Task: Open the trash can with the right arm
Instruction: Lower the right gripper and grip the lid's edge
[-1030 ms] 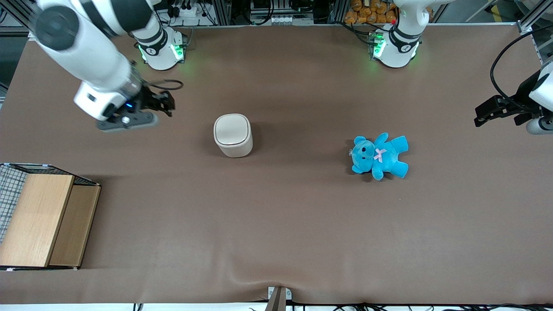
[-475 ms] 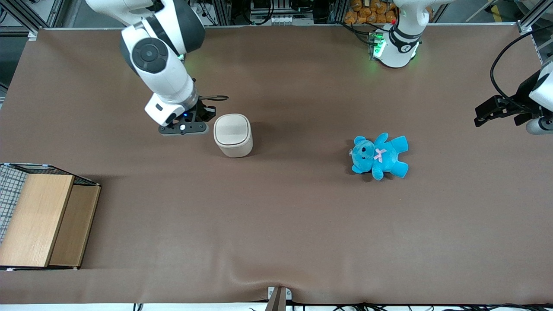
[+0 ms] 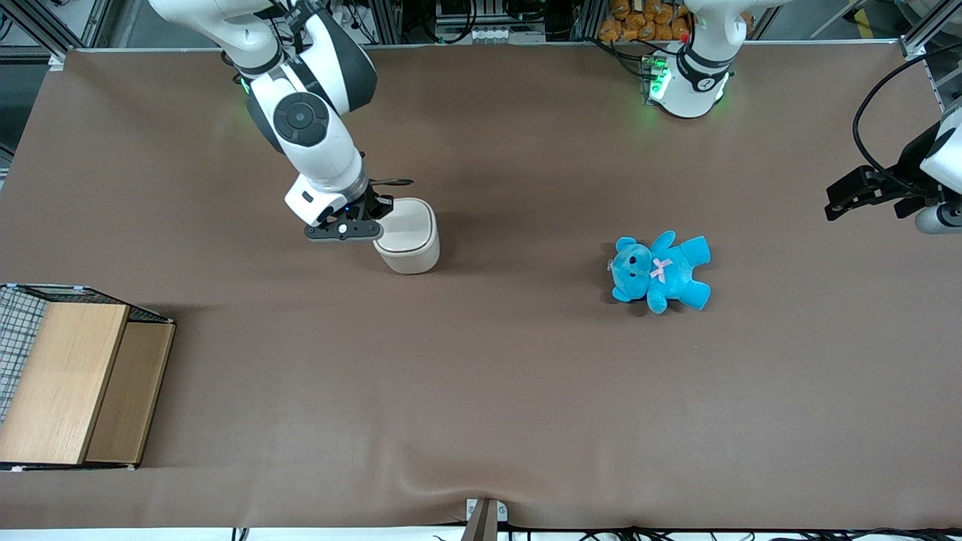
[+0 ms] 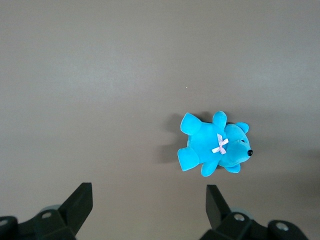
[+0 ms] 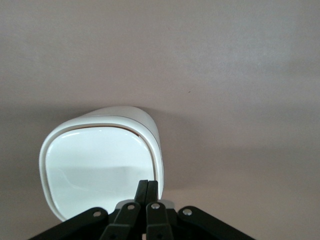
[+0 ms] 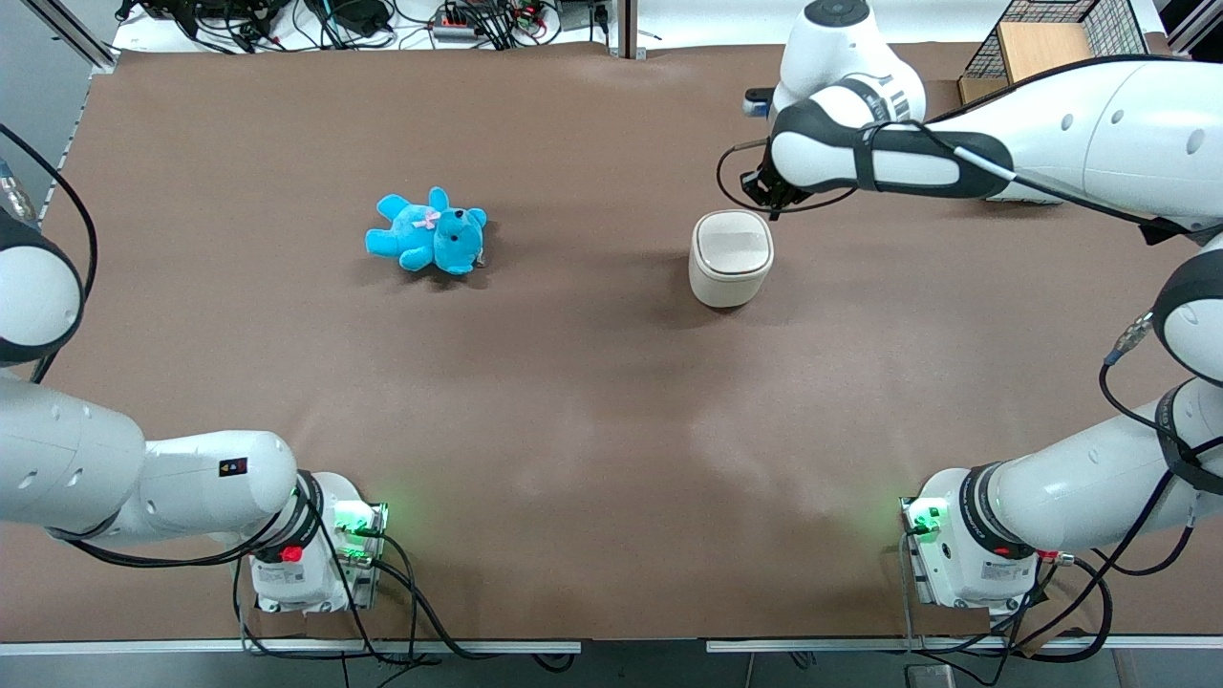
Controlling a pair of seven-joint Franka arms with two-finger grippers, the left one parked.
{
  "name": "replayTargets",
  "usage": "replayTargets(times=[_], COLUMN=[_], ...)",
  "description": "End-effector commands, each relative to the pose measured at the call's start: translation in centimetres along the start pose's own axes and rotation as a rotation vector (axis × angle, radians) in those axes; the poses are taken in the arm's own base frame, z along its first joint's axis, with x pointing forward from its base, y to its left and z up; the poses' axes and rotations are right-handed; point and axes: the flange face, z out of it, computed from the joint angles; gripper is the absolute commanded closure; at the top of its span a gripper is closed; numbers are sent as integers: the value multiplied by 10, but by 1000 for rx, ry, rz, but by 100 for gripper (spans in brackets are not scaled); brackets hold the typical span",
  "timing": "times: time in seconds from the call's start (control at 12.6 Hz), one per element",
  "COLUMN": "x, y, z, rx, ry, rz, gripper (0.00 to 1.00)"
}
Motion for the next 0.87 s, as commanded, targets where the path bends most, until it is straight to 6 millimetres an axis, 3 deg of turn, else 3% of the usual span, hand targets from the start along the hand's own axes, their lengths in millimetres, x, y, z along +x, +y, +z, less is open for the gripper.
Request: replayTargets(times=[0.0, 0.16, 0.79], x=[-8, -12, -8], y=[-16, -26, -29], z=[19, 32, 52], rx=[-74, -109, -92], ry=[42, 56, 46], rz=[27, 32, 29], gripper=[100, 100, 100])
